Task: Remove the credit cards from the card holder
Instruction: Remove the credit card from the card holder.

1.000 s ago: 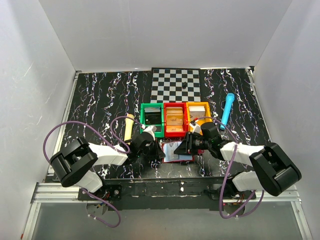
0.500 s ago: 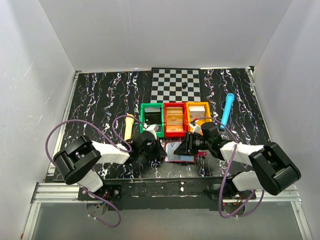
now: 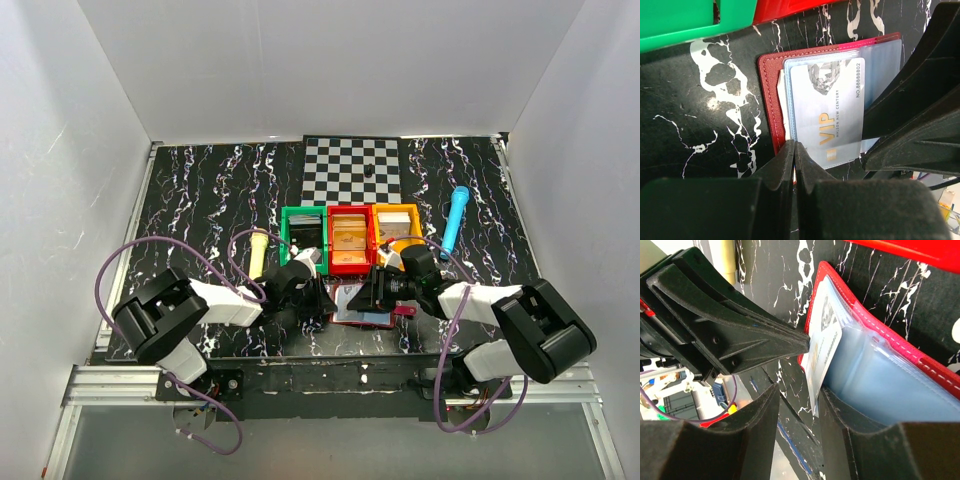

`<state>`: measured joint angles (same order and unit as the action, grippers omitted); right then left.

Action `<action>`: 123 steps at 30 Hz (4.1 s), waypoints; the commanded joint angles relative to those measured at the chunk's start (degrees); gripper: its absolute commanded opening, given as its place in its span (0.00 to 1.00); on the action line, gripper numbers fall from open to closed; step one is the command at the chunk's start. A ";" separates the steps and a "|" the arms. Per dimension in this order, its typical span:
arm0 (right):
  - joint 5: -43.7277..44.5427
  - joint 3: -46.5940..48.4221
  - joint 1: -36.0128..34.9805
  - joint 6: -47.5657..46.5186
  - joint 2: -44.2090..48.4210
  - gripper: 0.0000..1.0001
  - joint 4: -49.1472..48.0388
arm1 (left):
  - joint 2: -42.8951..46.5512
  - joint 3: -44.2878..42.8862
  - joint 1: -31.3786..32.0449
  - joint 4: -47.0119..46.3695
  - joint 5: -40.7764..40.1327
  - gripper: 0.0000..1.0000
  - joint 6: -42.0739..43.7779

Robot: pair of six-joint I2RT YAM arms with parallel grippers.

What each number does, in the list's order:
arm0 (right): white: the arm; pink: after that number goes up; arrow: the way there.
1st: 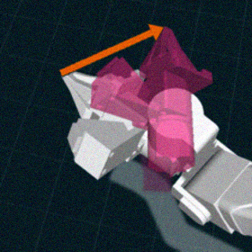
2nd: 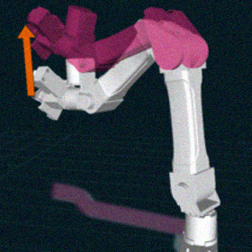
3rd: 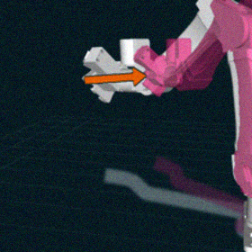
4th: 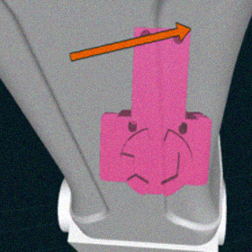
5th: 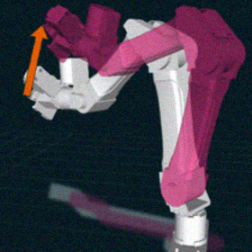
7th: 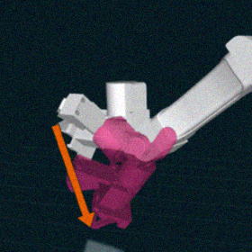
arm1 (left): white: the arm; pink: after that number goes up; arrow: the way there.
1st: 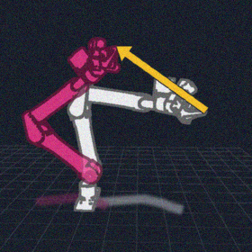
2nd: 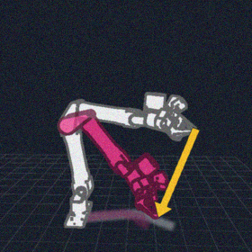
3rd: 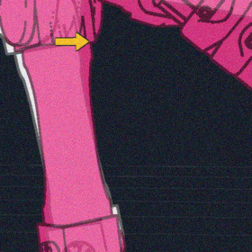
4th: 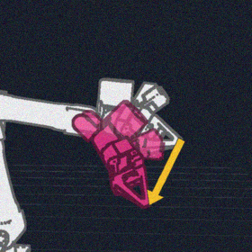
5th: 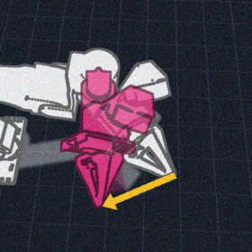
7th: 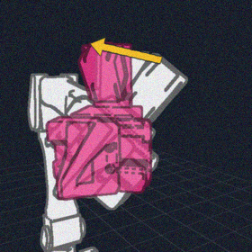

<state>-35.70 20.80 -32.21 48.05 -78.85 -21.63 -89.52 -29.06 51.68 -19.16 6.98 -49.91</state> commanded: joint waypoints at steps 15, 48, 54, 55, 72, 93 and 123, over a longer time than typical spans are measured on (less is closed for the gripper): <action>-2.09 2.23 -0.05 3.54 -3.94 0.45 -8.69 | -2.86 1.11 0.26 0.88 2.24 0.00 1.83; -0.24 1.00 -0.49 0.90 1.94 0.41 -2.55 | -1.63 2.96 0.26 2.55 0.75 0.00 -0.28; 0.11 1.00 0.04 -0.33 3.44 0.41 -0.09 | -1.63 3.04 0.26 2.90 0.40 0.00 -0.54; 0.19 1.00 0.21 -0.50 3.70 0.41 0.27 | -1.80 3.04 0.26 2.90 0.40 0.00 -0.54; 0.20 0.65 1.62 -2.08 6.07 0.40 3.61 | -2.33 2.78 0.17 3.69 0.14 0.00 -0.98; 1.86 0.47 2.76 -4.02 6.78 0.36 7.48 | -0.40 4.10 0.17 3.07 -0.30 0.00 -0.45; 3.62 -0.23 3.38 -5.16 6.69 0.33 9.24 | 1.01 5.06 0.17 2.81 -0.66 0.00 -0.71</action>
<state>-31.53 20.80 -29.06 43.31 -72.69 -10.79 -88.66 -25.93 51.55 -22.94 8.27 -51.68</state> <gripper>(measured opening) 0.347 0.009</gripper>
